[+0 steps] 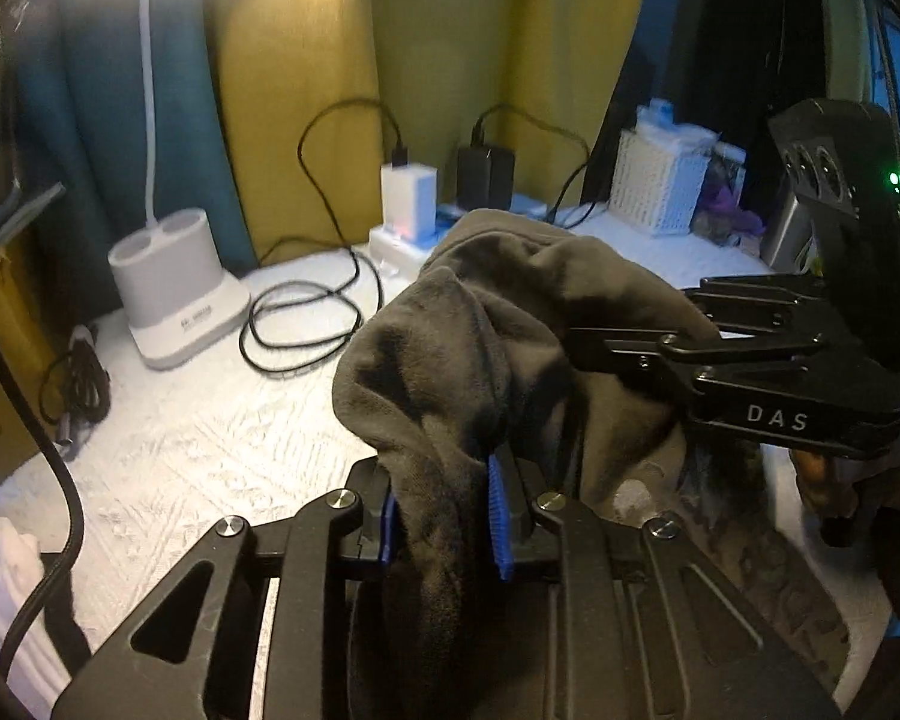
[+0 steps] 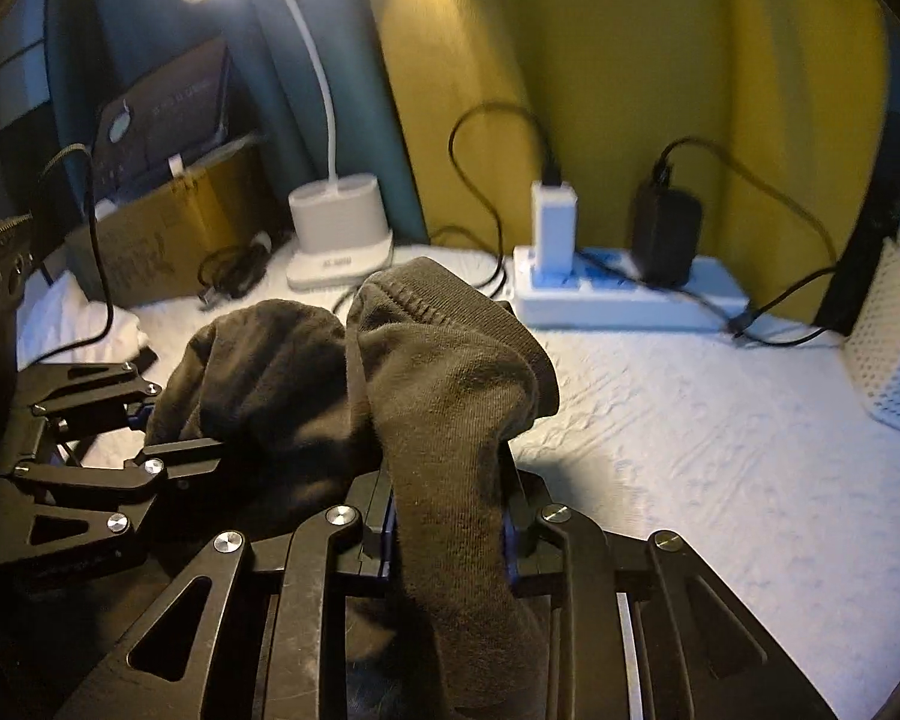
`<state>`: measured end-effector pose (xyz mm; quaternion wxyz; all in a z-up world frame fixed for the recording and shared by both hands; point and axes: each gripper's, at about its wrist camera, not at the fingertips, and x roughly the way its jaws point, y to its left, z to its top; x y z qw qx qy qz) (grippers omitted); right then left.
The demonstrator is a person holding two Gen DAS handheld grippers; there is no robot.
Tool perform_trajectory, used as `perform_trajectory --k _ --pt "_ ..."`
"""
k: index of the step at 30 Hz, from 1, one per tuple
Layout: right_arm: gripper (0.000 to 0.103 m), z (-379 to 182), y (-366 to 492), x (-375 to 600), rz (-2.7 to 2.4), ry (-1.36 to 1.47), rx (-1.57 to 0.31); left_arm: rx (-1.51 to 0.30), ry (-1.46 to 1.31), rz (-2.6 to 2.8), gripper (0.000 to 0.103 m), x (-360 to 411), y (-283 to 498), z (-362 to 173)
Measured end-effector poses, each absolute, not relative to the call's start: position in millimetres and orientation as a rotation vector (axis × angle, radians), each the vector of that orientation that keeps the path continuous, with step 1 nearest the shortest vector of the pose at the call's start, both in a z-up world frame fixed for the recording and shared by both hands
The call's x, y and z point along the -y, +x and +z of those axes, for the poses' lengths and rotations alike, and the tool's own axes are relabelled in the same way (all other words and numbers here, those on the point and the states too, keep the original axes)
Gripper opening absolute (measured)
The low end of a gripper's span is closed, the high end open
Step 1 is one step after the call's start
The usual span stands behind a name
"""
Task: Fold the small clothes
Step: 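Close both tools on the folded shirt and lift it, then carry the folded shirt with both tools toward the white pillow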
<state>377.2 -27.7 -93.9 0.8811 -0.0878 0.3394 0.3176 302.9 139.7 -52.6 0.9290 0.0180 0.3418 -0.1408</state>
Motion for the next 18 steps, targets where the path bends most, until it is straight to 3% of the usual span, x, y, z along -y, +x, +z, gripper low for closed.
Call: perform_trajectory --k 18 --pt "0.025 1.1 276.6 84.4 0.577 -0.140 -0.452 -0.442 0.027 -0.336 0.022 -106.4 225.2 34.1"
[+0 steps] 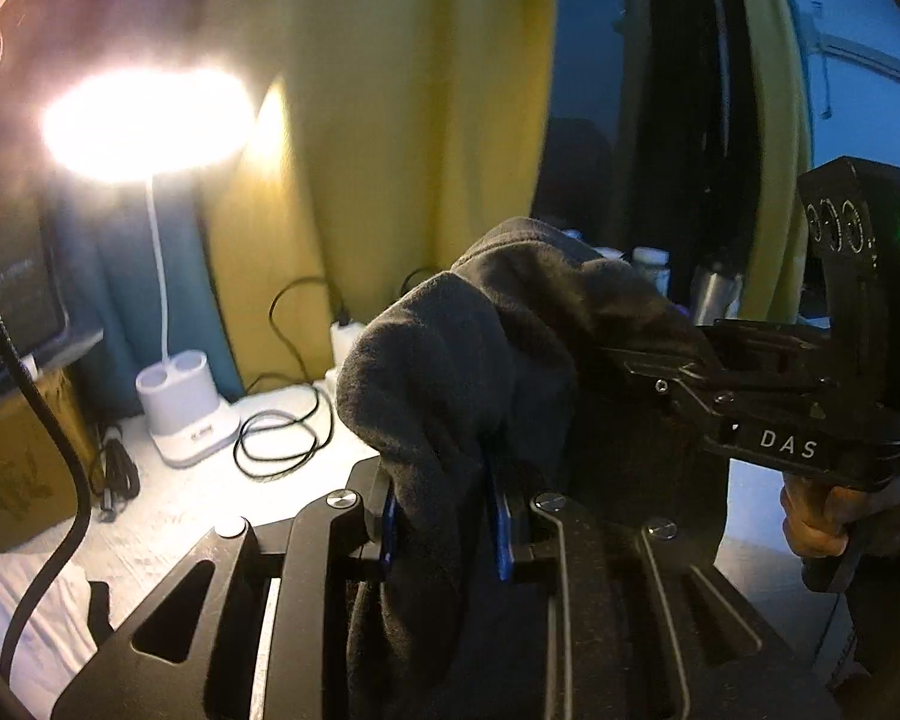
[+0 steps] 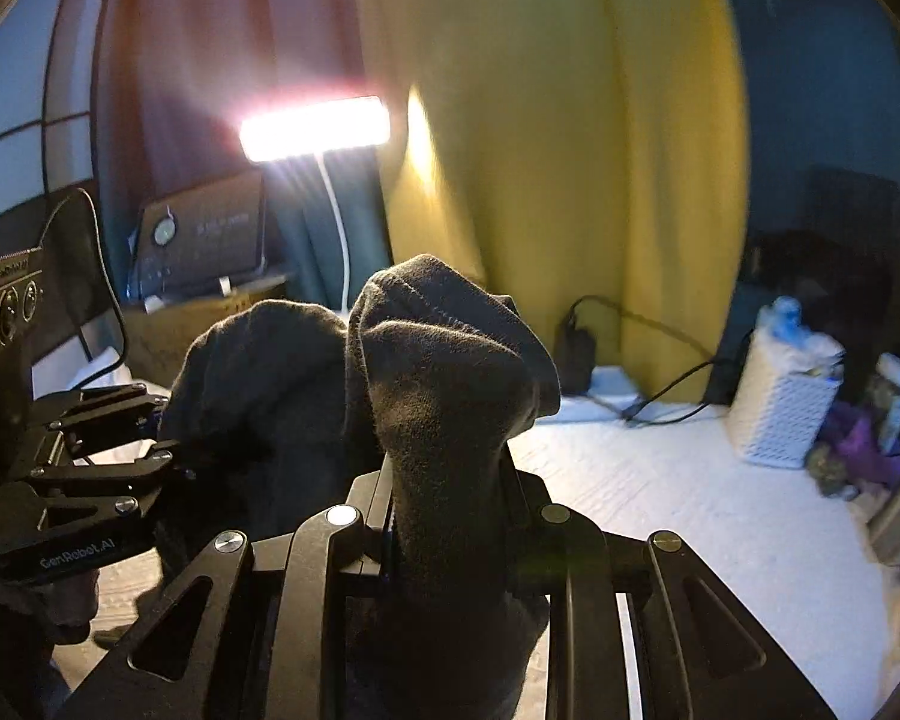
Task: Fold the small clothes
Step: 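Carry the folded shirt with both tools toward the white pillow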
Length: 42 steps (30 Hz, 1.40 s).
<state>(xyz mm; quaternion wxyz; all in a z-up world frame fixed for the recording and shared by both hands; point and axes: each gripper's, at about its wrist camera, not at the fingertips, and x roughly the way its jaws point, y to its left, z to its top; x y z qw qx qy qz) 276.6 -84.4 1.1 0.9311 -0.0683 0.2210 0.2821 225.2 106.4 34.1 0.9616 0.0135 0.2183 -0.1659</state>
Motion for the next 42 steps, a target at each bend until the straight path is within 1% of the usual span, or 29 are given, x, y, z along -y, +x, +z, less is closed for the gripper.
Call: perform_trajectory --k 13,22,32,38,42 --pt "0.025 59.2 184.5 115.8 0.522 -0.155 -0.263 -0.276 0.036 -0.367 0.022 -83.6 151.0 81.2" --pt "0.025 90.9 119.4 120.2 0.518 -0.178 -0.145 -0.195 0.050 -0.361 0.022 -84.0 105.9 99.3" --pt "0.025 116.0 53.9 96.2 0.588 -0.213 -0.031 -0.095 0.037 -0.290 0.021 -113.6 56.3 117.1" --pt "0.025 122.3 28.5 73.0 0.651 -0.226 0.012 -0.060 0.038 -0.228 0.021 -143.7 38.2 115.7" --pt "0.025 117.7 21.2 50.3 0.700 -0.235 0.008 -0.067 0.034 -0.189 0.022 -164.4 31.2 108.7"
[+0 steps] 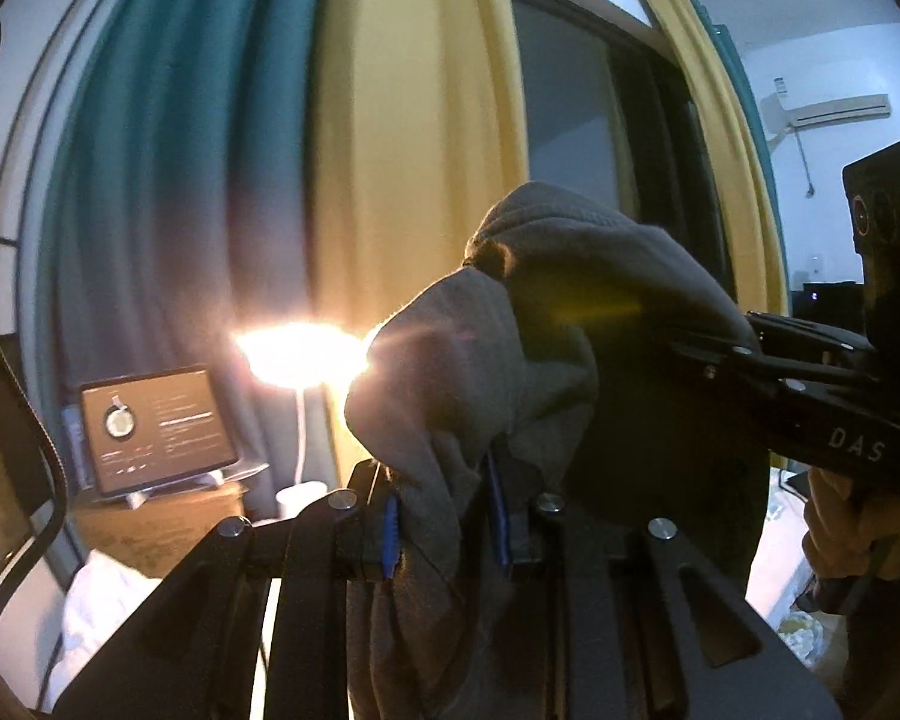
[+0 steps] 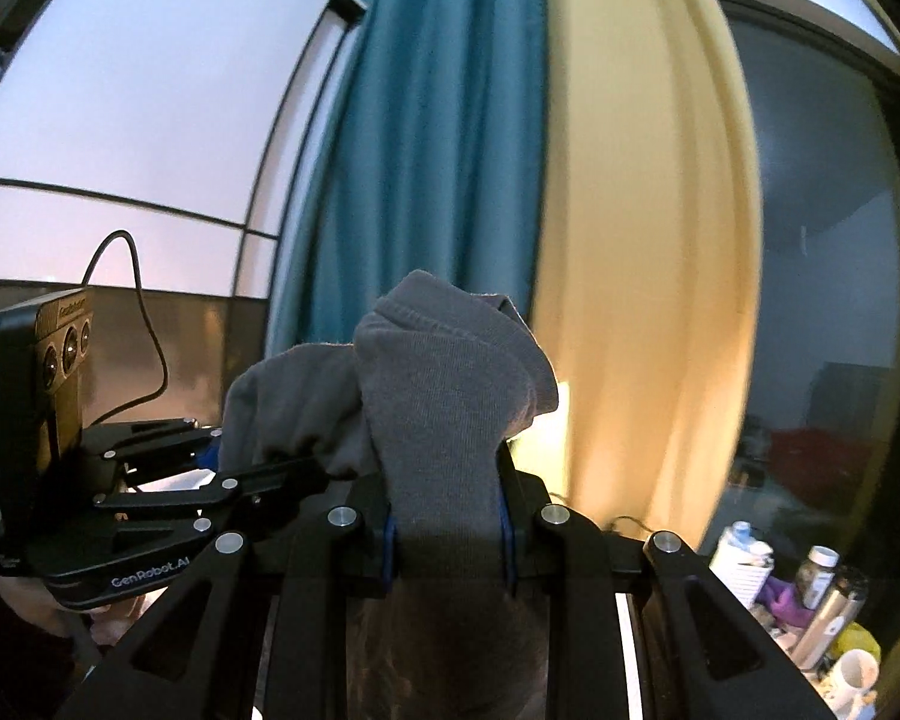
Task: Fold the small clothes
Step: 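Carry the folded shirt with both tools toward the white pillow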
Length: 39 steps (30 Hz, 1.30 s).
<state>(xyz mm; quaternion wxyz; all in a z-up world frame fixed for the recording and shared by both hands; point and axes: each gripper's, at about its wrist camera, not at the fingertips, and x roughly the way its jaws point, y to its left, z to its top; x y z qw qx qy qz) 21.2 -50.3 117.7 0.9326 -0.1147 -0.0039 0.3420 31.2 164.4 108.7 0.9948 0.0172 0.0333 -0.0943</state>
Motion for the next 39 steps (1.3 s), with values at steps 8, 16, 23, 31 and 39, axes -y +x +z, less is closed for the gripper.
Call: perform_trajectory --k 8,16,23,31,39 --pt "0.025 97.8 21.2 8.3 0.768 -0.247 -0.041 -0.111 0.009 -0.130 0.022 -194.6 17.2 88.8" --pt "0.025 68.1 49.3 -19.1 0.787 -0.243 -0.131 -0.201 -0.031 -0.105 0.021 -215.7 38.2 59.0" --pt "0.025 44.6 91.3 -31.4 0.783 -0.231 -0.216 -0.276 -0.046 -0.106 0.021 -222.0 73.1 37.5" --pt "0.025 16.1 144.8 -41.8 0.773 -0.212 -0.315 -0.384 -0.044 -0.114 0.021 -224.0 120.6 14.2" --pt "0.025 -11.4 198.8 -48.3 0.779 -0.200 -0.417 -0.486 -0.038 -0.101 0.022 -221.2 156.4 -8.1"
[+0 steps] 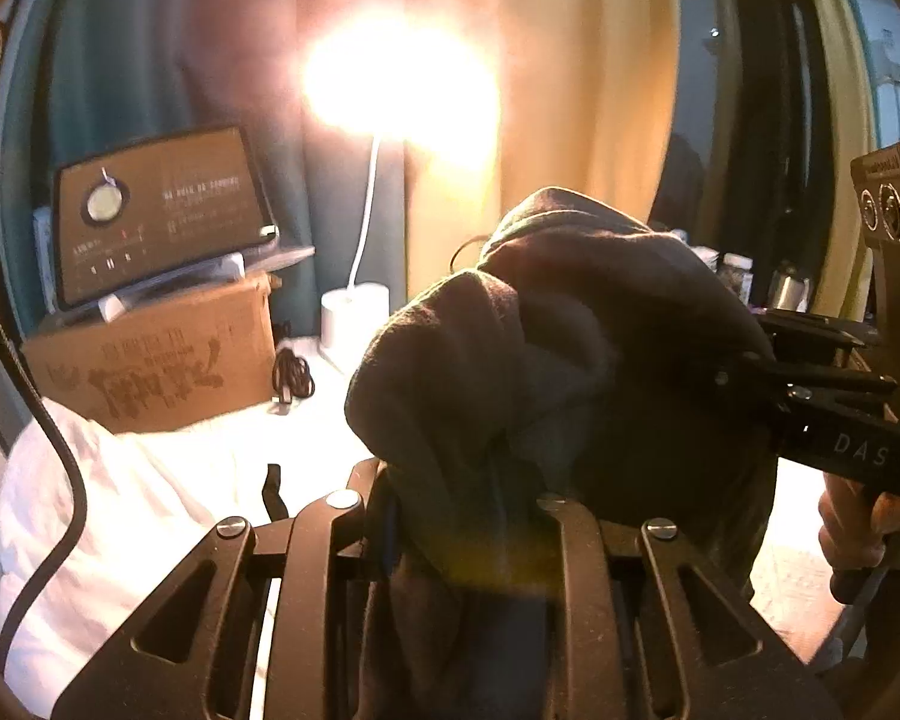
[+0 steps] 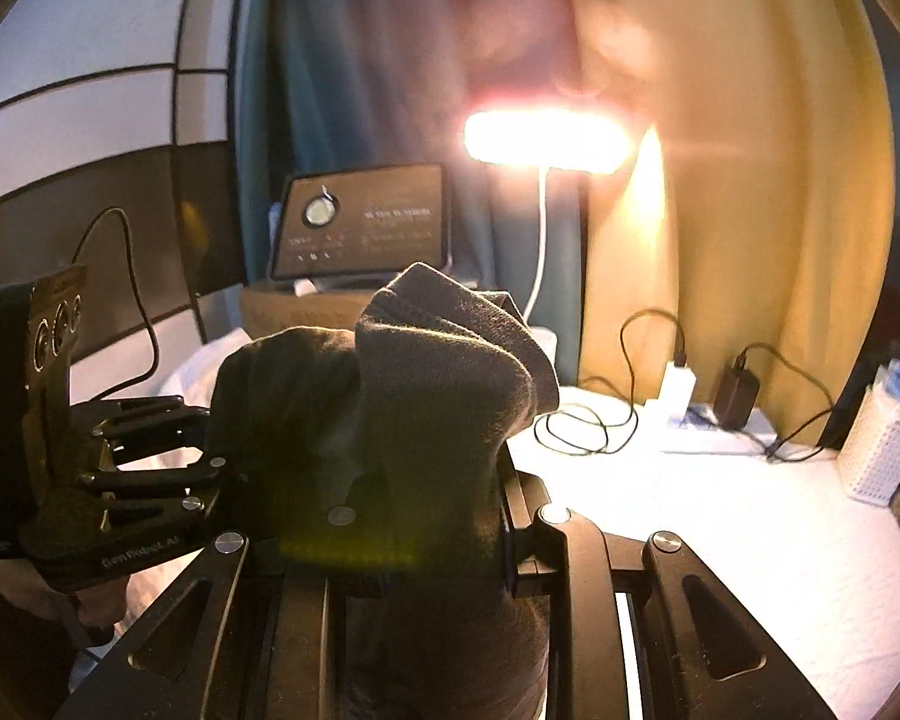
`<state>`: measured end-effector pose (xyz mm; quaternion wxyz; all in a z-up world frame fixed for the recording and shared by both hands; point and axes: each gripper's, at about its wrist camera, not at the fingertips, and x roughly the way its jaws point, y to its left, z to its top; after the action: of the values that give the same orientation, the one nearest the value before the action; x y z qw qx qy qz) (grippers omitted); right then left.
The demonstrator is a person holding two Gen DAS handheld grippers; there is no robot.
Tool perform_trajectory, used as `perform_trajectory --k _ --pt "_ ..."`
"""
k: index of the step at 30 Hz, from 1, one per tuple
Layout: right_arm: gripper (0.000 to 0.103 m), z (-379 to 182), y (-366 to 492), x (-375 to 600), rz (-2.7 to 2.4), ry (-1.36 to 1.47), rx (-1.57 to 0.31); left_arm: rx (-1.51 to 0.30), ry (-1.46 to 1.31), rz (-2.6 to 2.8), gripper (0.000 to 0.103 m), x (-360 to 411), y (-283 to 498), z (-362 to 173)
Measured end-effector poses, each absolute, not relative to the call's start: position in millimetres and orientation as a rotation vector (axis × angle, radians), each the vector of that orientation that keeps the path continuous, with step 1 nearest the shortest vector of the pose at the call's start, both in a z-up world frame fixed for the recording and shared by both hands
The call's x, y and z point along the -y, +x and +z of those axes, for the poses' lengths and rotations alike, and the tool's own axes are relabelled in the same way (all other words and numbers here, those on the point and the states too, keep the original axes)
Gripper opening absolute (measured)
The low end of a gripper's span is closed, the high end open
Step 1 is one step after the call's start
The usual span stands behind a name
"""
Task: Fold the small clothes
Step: 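Carry the folded shirt with both tools toward the white pillow, then lower the shirt beside the white pillow and open both tools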
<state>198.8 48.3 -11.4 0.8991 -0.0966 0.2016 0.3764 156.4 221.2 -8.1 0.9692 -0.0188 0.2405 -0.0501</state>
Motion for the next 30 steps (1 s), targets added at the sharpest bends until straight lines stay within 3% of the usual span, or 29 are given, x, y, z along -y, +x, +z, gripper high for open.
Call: perform_trajectory --k 30 --pt "0.025 -119.3 329.8 -86.1 0.807 -0.171 -0.747 -0.815 -0.141 -0.009 0.026 -252.5 254.0 -104.3"
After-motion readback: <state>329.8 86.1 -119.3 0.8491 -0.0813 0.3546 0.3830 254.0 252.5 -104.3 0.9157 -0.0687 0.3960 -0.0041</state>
